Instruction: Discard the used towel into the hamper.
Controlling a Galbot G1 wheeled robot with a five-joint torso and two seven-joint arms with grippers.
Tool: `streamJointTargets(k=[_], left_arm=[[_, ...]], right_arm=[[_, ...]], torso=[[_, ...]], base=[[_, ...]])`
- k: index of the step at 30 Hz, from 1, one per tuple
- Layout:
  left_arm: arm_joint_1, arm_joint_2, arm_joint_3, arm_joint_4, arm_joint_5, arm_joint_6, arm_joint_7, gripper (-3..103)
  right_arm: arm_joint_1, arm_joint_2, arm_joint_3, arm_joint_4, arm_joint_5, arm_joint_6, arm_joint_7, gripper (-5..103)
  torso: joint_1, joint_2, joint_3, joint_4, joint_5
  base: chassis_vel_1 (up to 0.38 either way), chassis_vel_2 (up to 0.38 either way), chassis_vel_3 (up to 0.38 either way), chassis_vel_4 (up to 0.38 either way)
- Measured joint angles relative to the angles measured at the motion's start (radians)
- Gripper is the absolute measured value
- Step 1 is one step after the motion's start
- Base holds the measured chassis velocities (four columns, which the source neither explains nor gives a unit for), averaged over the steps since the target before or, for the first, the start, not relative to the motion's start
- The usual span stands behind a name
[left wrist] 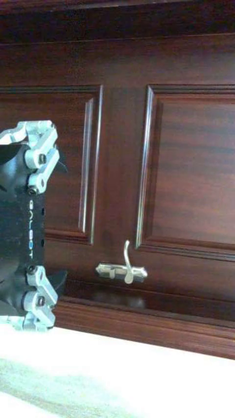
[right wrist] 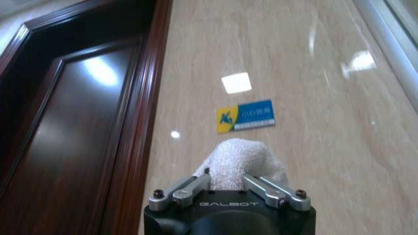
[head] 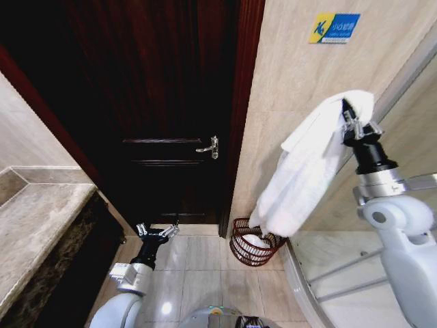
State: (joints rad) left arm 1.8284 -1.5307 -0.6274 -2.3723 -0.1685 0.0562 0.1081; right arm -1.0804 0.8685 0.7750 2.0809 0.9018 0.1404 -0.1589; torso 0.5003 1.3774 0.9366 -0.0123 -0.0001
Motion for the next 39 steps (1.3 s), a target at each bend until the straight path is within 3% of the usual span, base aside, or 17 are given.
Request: streamJointTargets(k=[17, 39], left_arm=[[0.0, 0.0, 0.0, 0.0, 0.0, 0.0, 0.0, 100], [0.0, 0.0, 0.0, 0.0, 0.0, 0.0, 0.0, 100]], right_arm=[[-0.018, 0.076, -0.081, -0.148, -0.089, 0.074, -0.084, 5], [-0.097, 0.153, -0.094, -0.308, -0.161, 0.184, -0.186, 5]], torso=[[0.0, 0.0, 0.0, 0.0, 0.0001], [0.0, 0.0, 0.0, -0.0001, 0.0001]], base=[[0.0, 0.0, 0.0, 0.0], [0.0, 0.0, 0.0, 0.0]])
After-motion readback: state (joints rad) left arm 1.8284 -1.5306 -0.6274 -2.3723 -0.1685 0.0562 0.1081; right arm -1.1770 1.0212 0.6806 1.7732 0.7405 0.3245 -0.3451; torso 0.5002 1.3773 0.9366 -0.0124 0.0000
